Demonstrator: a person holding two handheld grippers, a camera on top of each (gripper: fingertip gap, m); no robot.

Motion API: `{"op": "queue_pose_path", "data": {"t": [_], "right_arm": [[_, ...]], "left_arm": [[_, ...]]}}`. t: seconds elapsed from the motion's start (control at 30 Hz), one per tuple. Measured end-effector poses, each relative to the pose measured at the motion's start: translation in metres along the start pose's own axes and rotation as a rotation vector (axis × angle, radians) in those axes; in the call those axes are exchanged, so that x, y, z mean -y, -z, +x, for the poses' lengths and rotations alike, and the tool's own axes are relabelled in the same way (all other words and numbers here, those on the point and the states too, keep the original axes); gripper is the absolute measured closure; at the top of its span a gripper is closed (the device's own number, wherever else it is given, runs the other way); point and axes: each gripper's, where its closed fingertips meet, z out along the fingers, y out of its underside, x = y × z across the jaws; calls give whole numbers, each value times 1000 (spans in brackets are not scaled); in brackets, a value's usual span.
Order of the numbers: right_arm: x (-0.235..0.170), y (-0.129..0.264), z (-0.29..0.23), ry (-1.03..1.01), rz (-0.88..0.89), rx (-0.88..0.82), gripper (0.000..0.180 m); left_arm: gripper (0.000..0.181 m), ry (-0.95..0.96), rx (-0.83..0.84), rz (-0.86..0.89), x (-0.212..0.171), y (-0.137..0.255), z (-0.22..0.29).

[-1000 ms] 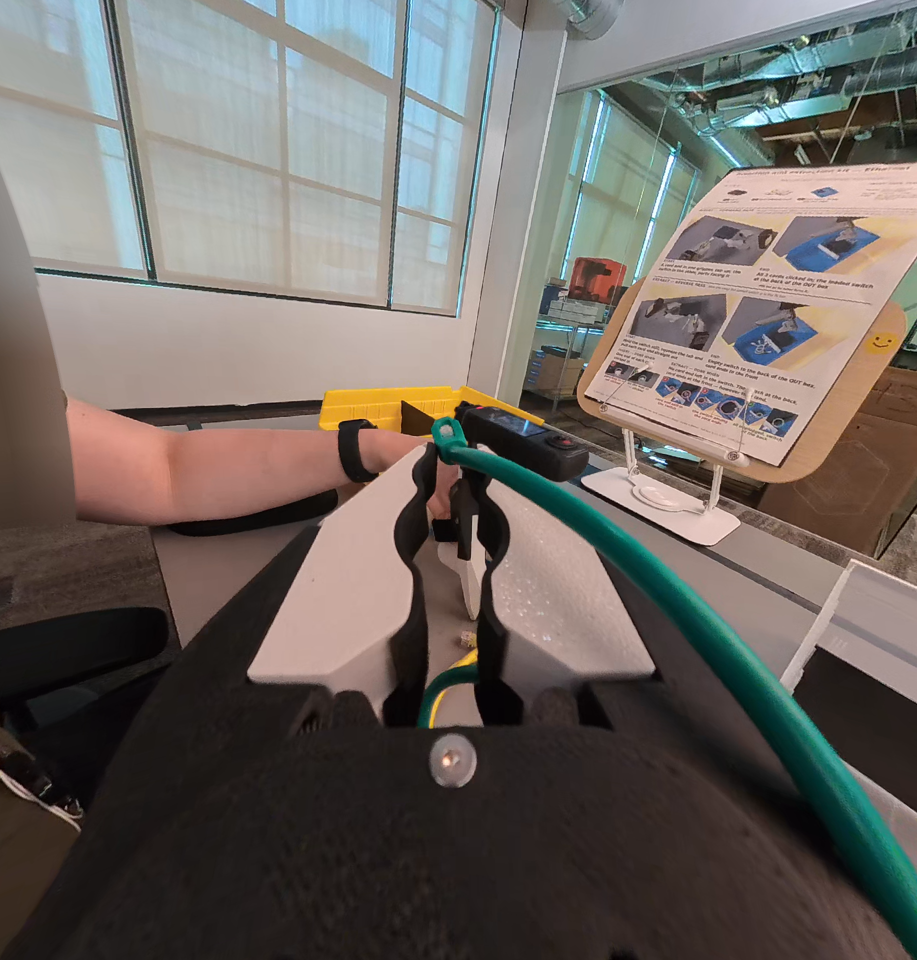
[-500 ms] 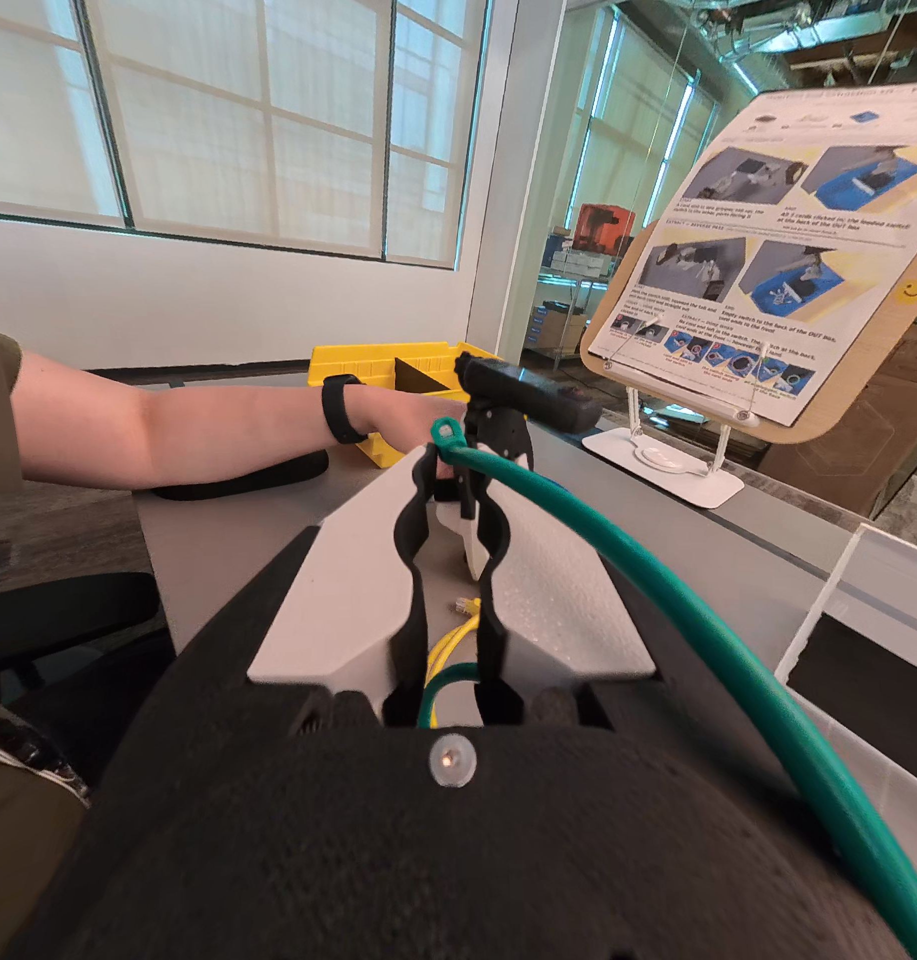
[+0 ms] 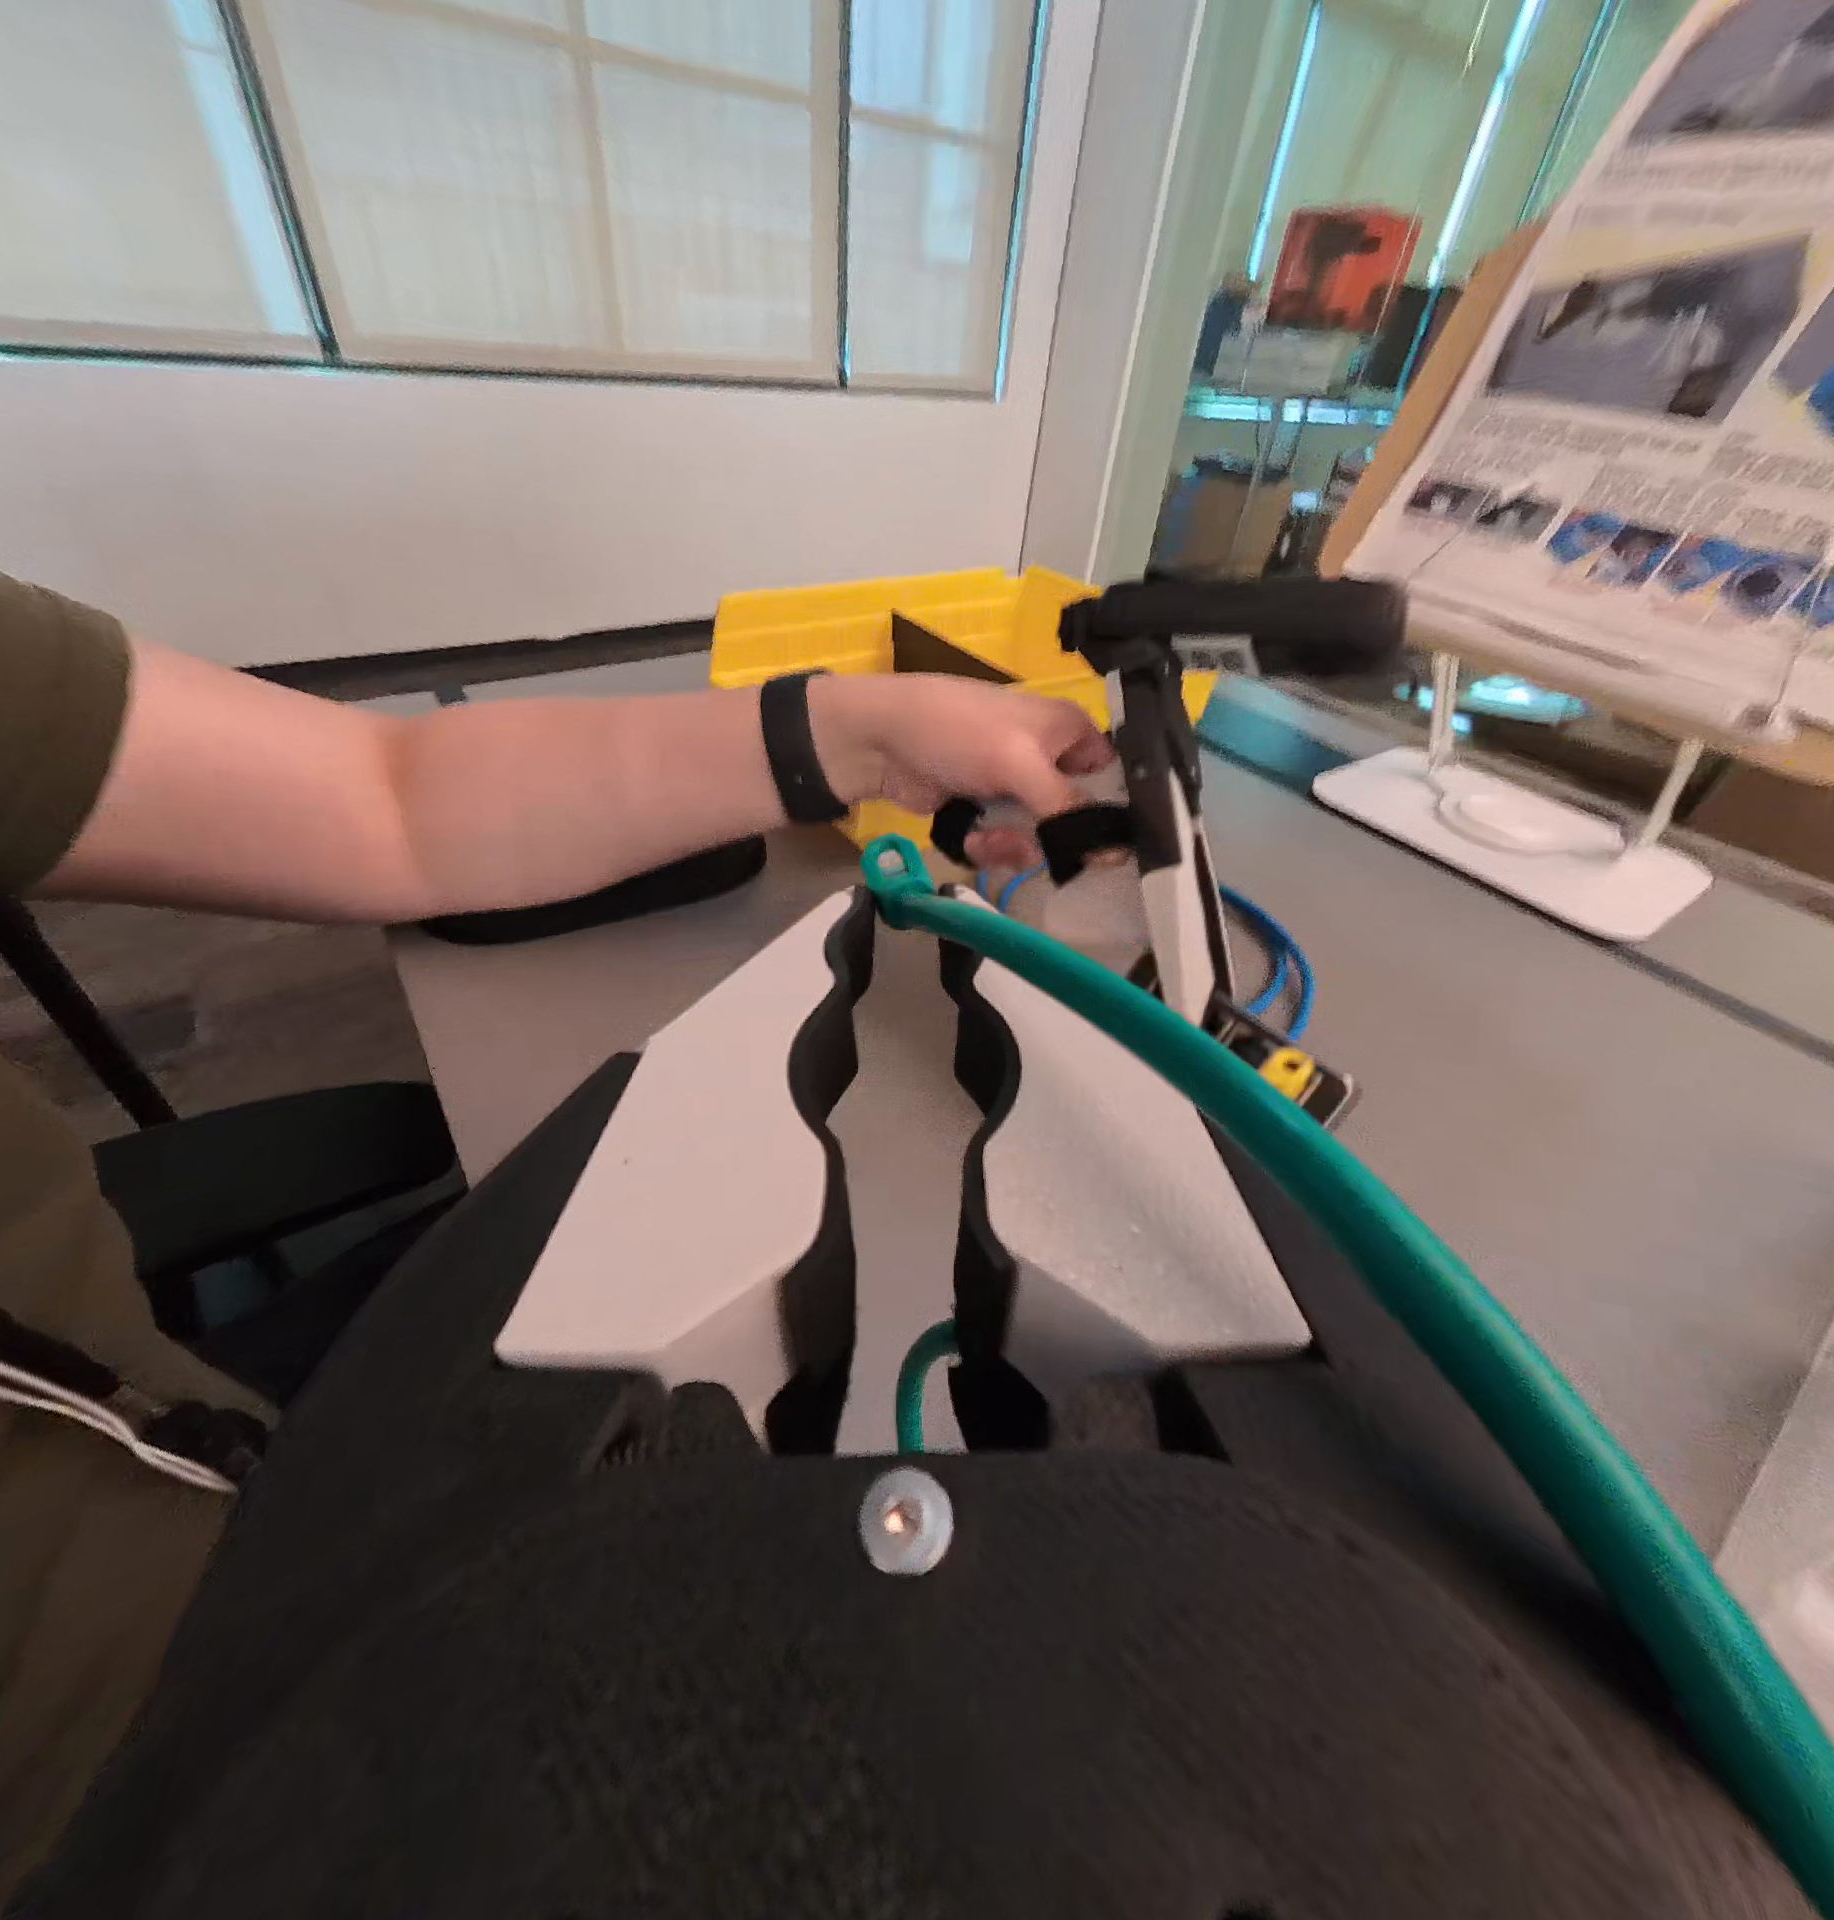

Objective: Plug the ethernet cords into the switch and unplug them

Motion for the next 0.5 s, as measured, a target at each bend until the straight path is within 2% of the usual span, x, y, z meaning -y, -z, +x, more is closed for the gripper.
{"op": "queue_pose_path", "data": {"t": [0.07,0.27,0.37,0.5], "right_arm": [[-20,-13,4,-21,-69,-64,168],[-58,-26,65,72,-107,-487,169],[-65,-29,85,114,-113,-587,169],[-65,-31,101,78,-78,-622,169]], "left_arm": [[107,12,-12,9,1,1,2],[107,54,-45,42,7,0,11],[107,67,-66,62,10,-3,18],[107,94,-93,97,15,-5,22]]}}
